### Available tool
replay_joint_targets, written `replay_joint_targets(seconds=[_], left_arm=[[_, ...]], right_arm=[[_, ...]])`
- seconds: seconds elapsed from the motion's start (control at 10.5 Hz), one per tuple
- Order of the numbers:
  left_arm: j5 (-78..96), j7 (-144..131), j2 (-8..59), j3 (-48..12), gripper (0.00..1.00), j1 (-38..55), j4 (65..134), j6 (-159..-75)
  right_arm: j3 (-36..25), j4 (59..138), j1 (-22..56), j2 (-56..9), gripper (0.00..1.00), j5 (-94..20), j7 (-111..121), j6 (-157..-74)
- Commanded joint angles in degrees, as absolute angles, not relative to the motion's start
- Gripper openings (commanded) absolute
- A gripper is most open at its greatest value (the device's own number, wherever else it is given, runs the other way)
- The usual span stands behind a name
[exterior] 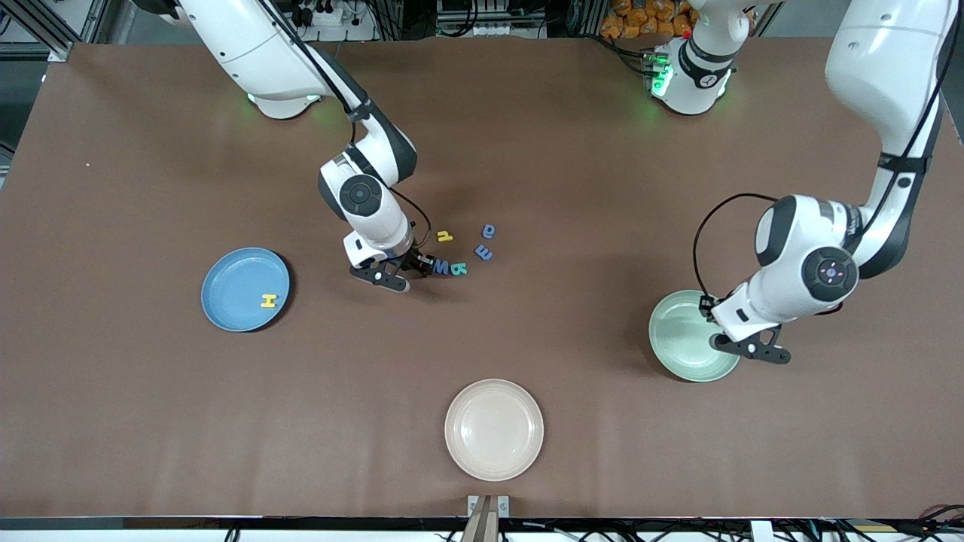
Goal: Sort uppercase to blue plate, lowercase to green plate
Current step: 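Carry the pink w onto the green plate and open the left gripper, then grasp the pink letter with the right gripper while the left gripper returns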
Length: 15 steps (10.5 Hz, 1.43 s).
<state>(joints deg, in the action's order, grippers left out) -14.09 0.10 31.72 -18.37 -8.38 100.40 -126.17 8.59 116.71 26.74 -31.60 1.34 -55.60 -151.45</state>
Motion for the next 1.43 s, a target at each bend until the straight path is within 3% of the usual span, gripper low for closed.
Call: replay_joint_targets(seconds=[0.0, 0.1, 0.76, 1.33], left_arm=[[-16.1, 0.4, 35.2, -18.6, 0.72, -7.9, 96.2, -125.9], [-16.2, 0.2, 35.1, -18.6, 1.0, -7.9, 96.1, -125.9], [-15.4, -10.4, 33.2, -20.7, 1.0, 1.6, 96.8, -125.6], [-15.4, -21.0, 33.5, -20.7, 1.0, 10.8, 97.7, -125.5]], right_arm=[[9.1, 116.6, 26.5, -32.0, 0.55, 2.1, -58.9, -152.1], [9.1, 116.3, 27.4, -32.4, 0.55, 3.2, -60.5, -152.1], [10.8, 116.0, 27.9, -32.9, 0.55, 6.2, -63.5, -151.2], [10.8, 116.4, 27.6, -32.7, 0.36, 7.9, -63.0, -151.0]])
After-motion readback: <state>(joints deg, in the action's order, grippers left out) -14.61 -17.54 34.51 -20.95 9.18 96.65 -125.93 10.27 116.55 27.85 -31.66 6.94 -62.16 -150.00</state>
